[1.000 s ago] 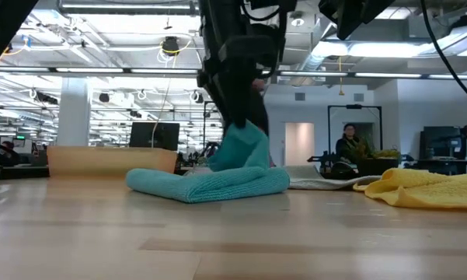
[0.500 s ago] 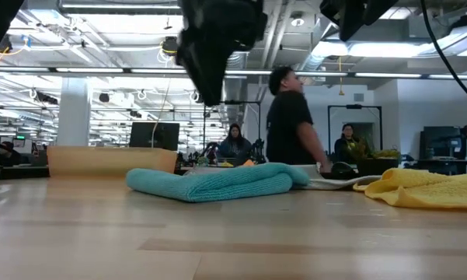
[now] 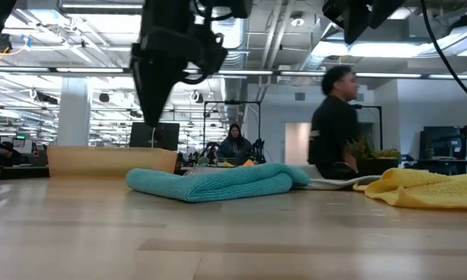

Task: Fold microfiber towels
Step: Put the blue microfiber towel into the orange bin

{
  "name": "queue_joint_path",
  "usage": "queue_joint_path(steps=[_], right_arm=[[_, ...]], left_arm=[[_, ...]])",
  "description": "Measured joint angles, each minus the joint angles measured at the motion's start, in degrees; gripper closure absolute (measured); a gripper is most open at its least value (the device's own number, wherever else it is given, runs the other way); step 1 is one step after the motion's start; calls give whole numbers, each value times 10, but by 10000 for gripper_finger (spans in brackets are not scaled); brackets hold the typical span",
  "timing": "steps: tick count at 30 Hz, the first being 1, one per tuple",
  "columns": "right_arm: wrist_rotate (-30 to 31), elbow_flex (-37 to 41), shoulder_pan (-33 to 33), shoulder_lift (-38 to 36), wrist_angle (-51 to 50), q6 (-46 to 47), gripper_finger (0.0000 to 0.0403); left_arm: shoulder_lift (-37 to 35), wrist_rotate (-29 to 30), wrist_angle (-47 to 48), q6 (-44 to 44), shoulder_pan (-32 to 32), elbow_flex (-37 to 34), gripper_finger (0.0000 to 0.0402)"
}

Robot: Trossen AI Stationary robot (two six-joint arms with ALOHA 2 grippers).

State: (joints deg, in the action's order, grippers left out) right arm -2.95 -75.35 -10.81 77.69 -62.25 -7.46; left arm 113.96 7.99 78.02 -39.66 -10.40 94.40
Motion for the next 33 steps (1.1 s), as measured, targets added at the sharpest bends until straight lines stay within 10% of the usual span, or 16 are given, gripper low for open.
queue_joint_path(steps=[17, 33], right_arm=[[6, 0, -7, 5, 62, -42, 177], [82, 16, -23, 14, 86, -41, 177]], left_arm=[[-228, -122, -362, -137, 7, -345, 258], [-256, -60, -619, -417, -41, -485, 258]])
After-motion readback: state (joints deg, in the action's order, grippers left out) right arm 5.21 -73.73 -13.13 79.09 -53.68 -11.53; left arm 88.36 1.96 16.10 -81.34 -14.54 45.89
